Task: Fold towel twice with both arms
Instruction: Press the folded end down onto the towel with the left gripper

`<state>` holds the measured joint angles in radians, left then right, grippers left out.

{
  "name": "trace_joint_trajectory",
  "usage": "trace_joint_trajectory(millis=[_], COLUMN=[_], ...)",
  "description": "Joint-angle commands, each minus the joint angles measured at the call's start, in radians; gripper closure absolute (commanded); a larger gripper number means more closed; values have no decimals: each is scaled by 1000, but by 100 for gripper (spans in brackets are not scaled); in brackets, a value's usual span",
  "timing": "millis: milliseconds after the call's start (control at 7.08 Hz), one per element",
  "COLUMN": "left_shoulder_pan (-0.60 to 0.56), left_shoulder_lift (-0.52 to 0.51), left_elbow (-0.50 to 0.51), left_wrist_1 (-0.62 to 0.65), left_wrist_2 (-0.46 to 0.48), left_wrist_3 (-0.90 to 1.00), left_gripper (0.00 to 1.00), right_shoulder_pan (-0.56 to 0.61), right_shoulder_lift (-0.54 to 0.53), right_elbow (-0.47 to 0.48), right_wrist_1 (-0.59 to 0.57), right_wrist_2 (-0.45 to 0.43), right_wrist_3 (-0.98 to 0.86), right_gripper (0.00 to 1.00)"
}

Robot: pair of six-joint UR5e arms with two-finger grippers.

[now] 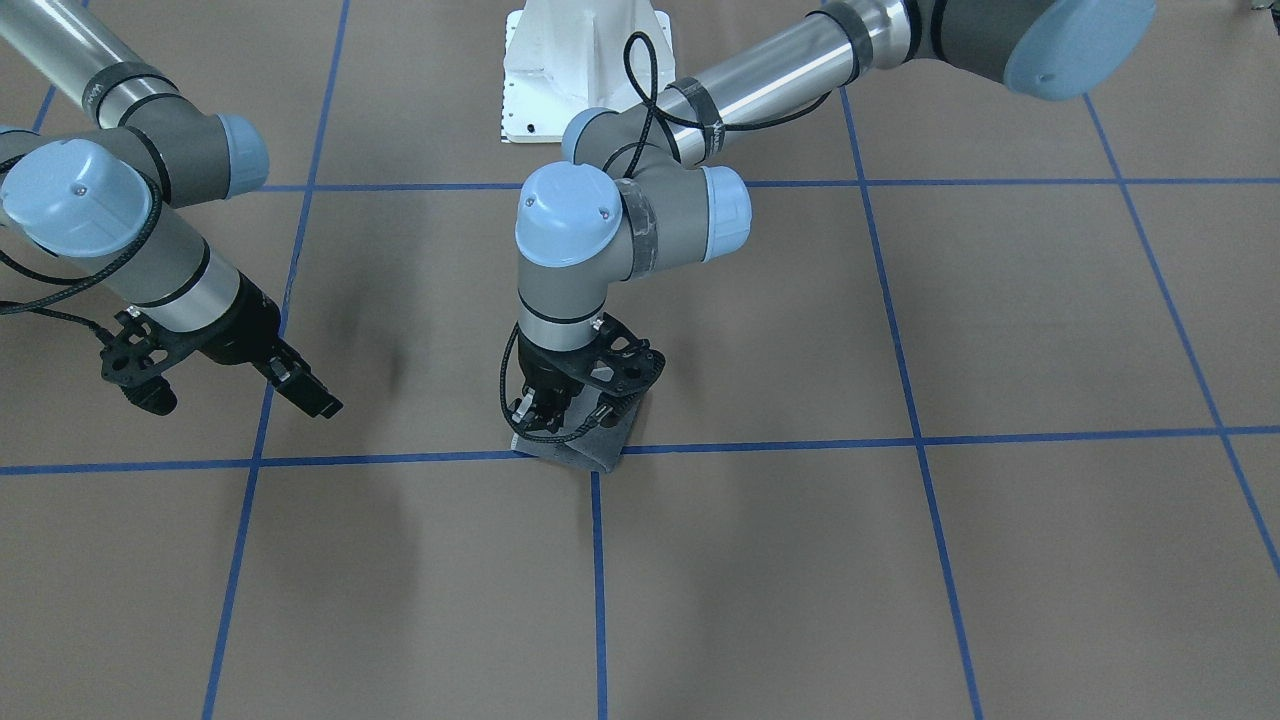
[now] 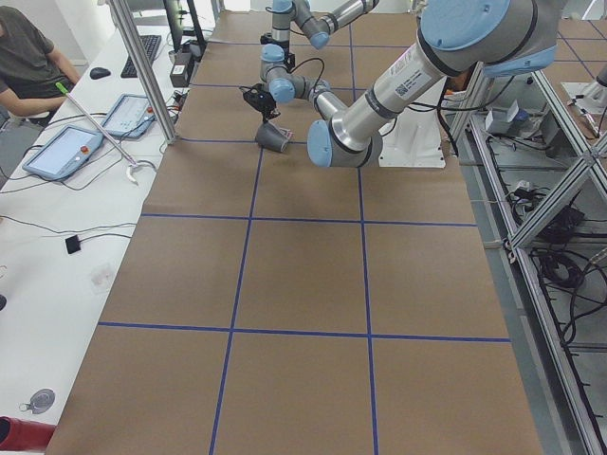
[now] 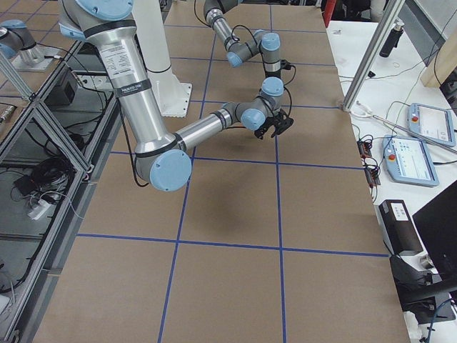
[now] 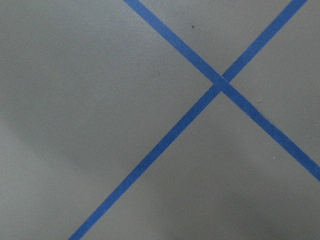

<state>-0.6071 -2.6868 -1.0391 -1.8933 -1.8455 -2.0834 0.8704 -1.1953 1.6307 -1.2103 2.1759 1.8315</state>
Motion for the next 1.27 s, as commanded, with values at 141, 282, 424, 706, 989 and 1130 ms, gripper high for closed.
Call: trace_joint_trajectory(millis=[141, 282, 424, 706, 989, 1130], left_shoulder_pan=[3, 3, 6, 18, 39, 58], left_shoulder_lift=[-28, -36, -38, -47, -48, -48], left_elbow=[48, 53, 51, 54, 94, 99], left_wrist_1=[-23, -26, -30, -33, -78, -88], left_wrist_2=[0, 0, -1, -1, 3, 47], left_wrist_3=[-15, -15, -6, 0, 0, 0], left_gripper=[100, 100, 100, 100, 100, 100], right_shoulder_pan=[1, 2, 2, 2, 2, 8], right_shoulder_lift=[-1, -1, -1, -3, -13, -13], right_elbow=[0, 0, 0, -2, -2, -2], right_wrist_1=[0, 0, 0, 0, 6, 5], right_wrist_2=[1, 1, 1, 1, 2, 1], right_wrist_3=[0, 0, 0, 0, -1, -3], right_gripper=[0, 0, 0, 0, 0, 0])
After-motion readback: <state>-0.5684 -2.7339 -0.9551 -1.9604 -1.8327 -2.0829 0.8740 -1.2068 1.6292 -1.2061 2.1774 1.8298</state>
